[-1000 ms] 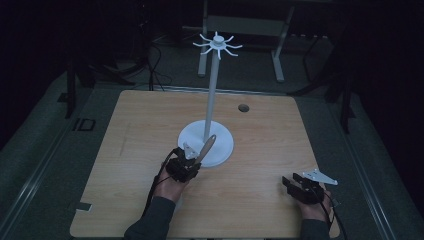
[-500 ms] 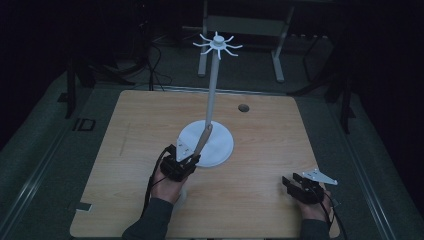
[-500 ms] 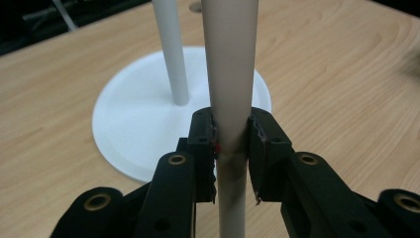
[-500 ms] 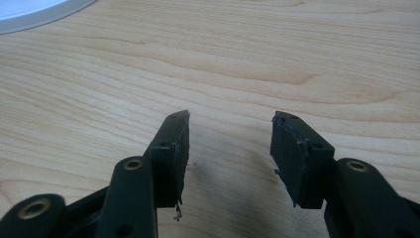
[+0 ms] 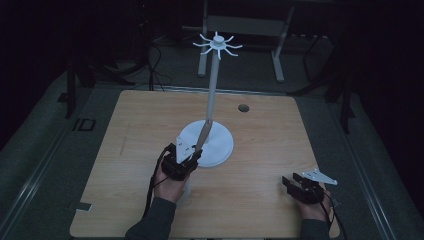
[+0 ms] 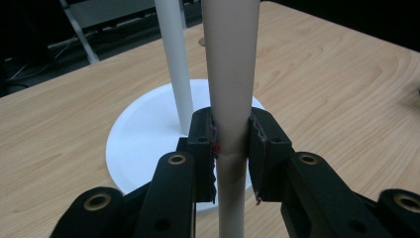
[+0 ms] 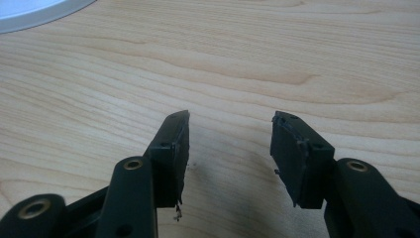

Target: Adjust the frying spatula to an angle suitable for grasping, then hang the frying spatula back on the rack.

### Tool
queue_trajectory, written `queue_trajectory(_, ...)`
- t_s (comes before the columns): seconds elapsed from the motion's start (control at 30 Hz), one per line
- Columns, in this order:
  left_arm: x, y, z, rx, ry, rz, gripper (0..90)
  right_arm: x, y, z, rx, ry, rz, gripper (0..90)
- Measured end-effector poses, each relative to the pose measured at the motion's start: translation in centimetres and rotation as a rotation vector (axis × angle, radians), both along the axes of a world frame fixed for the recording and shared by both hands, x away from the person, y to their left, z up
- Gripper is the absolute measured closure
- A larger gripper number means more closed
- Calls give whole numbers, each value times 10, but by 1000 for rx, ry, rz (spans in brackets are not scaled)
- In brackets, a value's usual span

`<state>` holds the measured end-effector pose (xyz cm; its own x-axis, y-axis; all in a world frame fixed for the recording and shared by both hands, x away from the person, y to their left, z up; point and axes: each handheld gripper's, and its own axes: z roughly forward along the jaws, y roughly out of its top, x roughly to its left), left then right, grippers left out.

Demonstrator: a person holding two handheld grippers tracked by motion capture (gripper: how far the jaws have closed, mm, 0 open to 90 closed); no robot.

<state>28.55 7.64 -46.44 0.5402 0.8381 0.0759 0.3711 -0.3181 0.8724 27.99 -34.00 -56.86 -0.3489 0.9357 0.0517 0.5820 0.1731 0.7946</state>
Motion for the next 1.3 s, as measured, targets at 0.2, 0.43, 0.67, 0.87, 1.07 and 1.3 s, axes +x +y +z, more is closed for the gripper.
queue_trajectory(0.2, 1, 0, 3, -21, -16, 14, 743, 1, 0, 0, 0, 1, -2, 492)
queue_trajectory(0.43, -1, -1, 4, -34, -36, 27, 743, 1, 1, 0, -14, 1, 3, 492)
queue_trajectory(0.67, -2, -3, 6, -50, -54, 38, 742, 1, 1, 0, -15, 2, 3, 492)
queue_trajectory(0.87, -4, -5, 7, -73, -70, 52, 742, 1, 1, 0, -14, -1, 3, 491)
queue_trajectory(1.07, -5, -7, 11, -85, -82, 50, 742, 0, 1, 0, -15, -2, 2, 491)
queue_trajectory(1.3, -4, -8, 13, -107, -82, 56, 742, 1, 2, 0, -22, 0, 3, 491)
